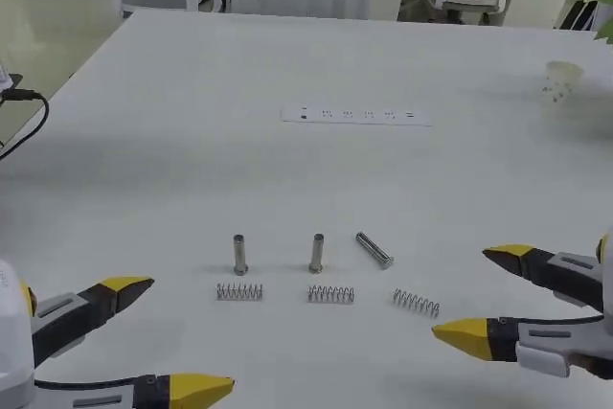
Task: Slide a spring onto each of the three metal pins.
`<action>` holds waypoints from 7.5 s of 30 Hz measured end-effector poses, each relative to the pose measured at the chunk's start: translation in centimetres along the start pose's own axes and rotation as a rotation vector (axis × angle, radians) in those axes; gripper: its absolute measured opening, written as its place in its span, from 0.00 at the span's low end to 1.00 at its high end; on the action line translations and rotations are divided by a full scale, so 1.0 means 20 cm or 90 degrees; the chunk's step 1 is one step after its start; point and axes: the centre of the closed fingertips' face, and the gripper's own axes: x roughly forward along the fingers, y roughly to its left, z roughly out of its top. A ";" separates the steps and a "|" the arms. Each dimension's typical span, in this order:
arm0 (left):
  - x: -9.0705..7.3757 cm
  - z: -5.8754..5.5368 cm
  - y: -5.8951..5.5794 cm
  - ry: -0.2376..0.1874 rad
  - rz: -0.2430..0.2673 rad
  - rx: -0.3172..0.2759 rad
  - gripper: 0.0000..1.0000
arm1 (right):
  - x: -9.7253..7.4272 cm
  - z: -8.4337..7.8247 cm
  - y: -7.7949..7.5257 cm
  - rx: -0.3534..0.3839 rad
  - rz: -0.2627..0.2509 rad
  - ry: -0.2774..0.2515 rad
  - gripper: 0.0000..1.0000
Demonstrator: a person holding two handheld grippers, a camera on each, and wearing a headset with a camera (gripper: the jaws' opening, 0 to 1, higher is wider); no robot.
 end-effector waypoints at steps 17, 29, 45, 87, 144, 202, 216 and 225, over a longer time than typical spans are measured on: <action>-0.01 0.00 0.00 0.002 0.001 0.001 0.86 | 0.05 0.04 -0.07 -0.017 0.004 0.019 0.75; -0.02 0.00 0.00 0.002 0.004 0.002 0.85 | 0.09 0.12 -0.11 -0.037 0.007 0.023 0.75; -0.01 0.00 0.00 0.002 0.004 0.000 0.85 | 0.19 0.15 -0.16 -0.053 0.017 0.043 0.74; -0.02 0.00 0.01 0.001 0.008 -0.002 0.84 | 0.45 0.19 -0.20 -0.051 0.030 0.090 0.68; -0.02 0.00 0.00 0.001 0.003 -0.003 0.83 | 0.69 0.07 -0.24 -0.037 -0.018 0.244 0.28; -0.03 -0.02 0.02 0.001 0.007 -0.010 0.82 | 0.75 -0.03 -0.27 0.015 -0.056 0.329 0.07; -0.03 -0.02 0.03 0.000 0.008 -0.010 0.82 | 0.76 -0.03 -0.27 0.020 -0.063 0.330 0.06; -0.02 -0.02 0.02 0.000 0.006 -0.009 0.82 | 0.72 0.00 -0.28 0.024 -0.072 0.320 0.05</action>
